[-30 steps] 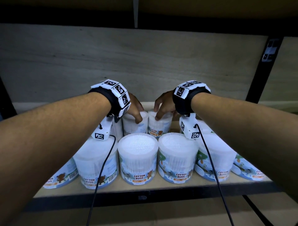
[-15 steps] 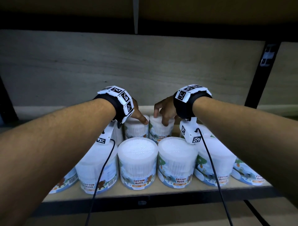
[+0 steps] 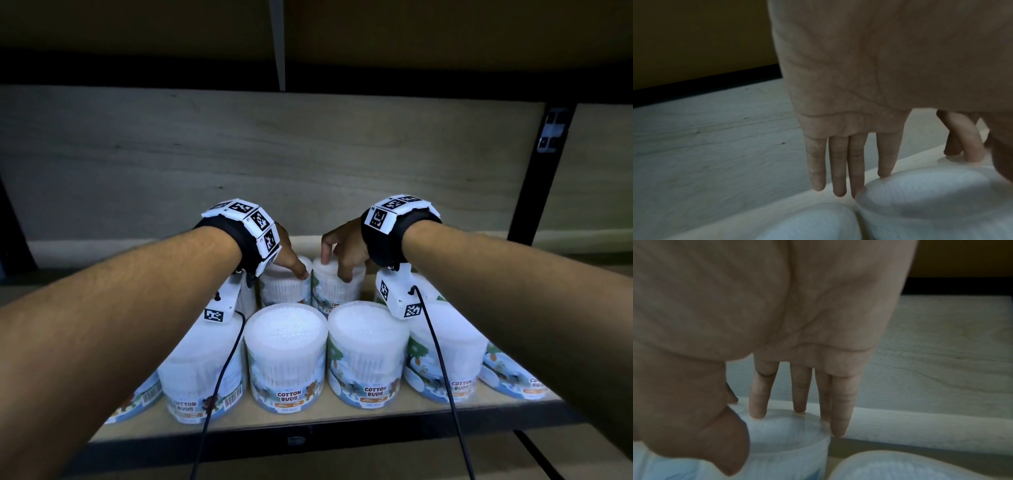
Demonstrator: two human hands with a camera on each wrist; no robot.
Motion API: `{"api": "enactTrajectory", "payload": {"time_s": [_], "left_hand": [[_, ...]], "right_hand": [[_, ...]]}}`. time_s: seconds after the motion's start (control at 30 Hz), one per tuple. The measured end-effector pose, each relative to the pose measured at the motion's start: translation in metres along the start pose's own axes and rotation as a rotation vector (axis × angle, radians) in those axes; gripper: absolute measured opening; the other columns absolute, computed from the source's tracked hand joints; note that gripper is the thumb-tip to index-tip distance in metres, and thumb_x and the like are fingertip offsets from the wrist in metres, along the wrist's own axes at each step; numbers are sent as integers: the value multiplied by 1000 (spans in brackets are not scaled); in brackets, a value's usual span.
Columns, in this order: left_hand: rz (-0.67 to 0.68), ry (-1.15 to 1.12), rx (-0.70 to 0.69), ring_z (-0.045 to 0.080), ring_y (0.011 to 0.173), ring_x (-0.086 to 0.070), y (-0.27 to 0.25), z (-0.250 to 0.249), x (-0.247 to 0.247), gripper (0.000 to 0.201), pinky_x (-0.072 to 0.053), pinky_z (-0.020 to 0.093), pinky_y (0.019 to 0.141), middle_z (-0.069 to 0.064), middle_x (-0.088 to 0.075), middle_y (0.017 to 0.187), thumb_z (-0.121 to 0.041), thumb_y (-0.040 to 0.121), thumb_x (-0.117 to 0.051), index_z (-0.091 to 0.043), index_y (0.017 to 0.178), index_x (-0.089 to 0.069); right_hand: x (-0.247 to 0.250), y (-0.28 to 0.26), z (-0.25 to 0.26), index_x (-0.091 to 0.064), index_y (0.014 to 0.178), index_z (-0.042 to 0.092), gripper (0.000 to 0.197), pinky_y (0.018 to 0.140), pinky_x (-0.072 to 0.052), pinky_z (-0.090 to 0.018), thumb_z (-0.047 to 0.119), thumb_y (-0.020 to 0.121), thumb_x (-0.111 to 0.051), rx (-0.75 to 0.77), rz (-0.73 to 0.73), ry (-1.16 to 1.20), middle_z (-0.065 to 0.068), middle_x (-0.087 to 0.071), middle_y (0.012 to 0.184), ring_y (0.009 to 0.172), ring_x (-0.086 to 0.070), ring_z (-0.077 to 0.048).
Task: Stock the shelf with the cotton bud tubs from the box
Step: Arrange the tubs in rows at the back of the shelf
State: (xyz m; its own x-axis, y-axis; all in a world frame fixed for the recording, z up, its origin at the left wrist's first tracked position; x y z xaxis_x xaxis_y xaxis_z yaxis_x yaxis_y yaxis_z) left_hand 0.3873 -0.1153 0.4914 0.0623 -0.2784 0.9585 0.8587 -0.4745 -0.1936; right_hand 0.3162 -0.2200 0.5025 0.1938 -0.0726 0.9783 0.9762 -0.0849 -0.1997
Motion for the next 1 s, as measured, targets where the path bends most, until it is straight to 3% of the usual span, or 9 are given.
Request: {"api": "enactTrajectory", "payload": {"time_s": [0.13, 0.27, 0.37, 0.53, 0.6, 0.7, 0.8, 0.9, 1.0], "left_hand": [[39, 0, 19, 18, 101, -65, -7, -3, -2, 99, -47, 30, 86, 0, -73, 108, -87, 34, -49, -24, 107, -70], [-2, -22, 31, 22, 101, -63, -13, -1, 1, 74, -48, 33, 90, 2, -69, 109, -76, 67, -62, -20, 114, -65], [-32, -27, 39, 23, 110, -61, -18, -1, 1, 74, -46, 33, 96, 2, -65, 121, -72, 71, -64, -20, 124, -63], [-40, -55, 43, 22, 117, -59, -27, -2, -1, 78, -44, 36, 103, 1, -63, 129, -71, 69, -65, -23, 130, -60], [-23, -72, 40, 21, 118, -58, -31, -2, -2, 81, -43, 37, 104, 0, -62, 130, -73, 66, -65, -25, 131, -59], [10, -91, 40, 21, 117, -58, -38, -4, -5, 96, -43, 38, 104, -2, -63, 128, -80, 49, -63, -28, 130, -60], [10, -99, 45, 21, 112, -60, -41, -4, -7, 106, -44, 39, 102, -4, -66, 121, -85, 31, -56, -30, 122, -64], [10, -103, 52, 21, 108, -62, -36, -2, -11, 99, -45, 40, 99, -6, -68, 114, -89, 33, -55, -34, 114, -67], [7, -102, 48, 19, 106, -61, -36, 0, -12, 95, -46, 41, 98, -7, -68, 114, -88, 36, -53, -35, 114, -67]], "right_hand": [[-1, -7, 1, -58, 123, 25, 50, 55, -45, -24, 11, 77, -73, 3, 3, -2, 0, -57, 119, 66, -49, -10], [-1, -15, 2, -59, 122, 26, 50, 49, -42, -23, 11, 77, -73, -5, 10, 11, 4, -55, 93, 57, -46, -11], [-2, -22, 4, -59, 121, 26, 48, 49, -41, -21, 12, 77, -73, -5, 0, 14, 7, -51, 83, 58, -47, -10], [-4, -31, 6, -60, 119, 29, 48, 83, -56, -33, 17, 75, -74, -22, 4, 16, 2, -57, 104, 95, -63, -21], [-6, -34, 6, -61, 116, 30, 47, 87, -57, -39, 17, 73, -75, -27, 12, 34, 2, -58, 103, 98, -65, -25], [-8, -37, 6, -60, 118, 30, 47, 88, -56, -39, 18, 74, -74, -25, 12, 43, 5, -58, 102, 90, -60, -18], [-9, -40, 6, -60, 118, 31, 46, 81, -55, -31, 18, 75, -74, -24, 13, 53, 9, -57, 96, 78, -56, -10], [-9, -44, 8, -61, 119, 29, 42, 68, -48, -22, 18, 80, -70, -17, 4, 71, 13, -54, 88, 71, -51, -4], [-7, -50, 11, -64, 118, 27, 36, 65, -46, -21, 17, 83, -65, -10, -14, 88, 13, -54, 86, 70, -50, -5]]}}
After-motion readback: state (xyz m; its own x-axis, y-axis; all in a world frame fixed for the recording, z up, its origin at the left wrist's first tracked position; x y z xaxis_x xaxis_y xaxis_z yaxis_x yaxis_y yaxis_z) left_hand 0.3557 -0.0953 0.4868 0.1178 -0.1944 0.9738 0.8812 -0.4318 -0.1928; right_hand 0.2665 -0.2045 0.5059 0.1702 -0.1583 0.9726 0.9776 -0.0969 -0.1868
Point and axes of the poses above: each hand's wrist, its own y-axis towards the middle knuckle, its own x-axis out of the back of the hand, z = x × y, the point moved 9 cm from there along y, towards the middle knuckle
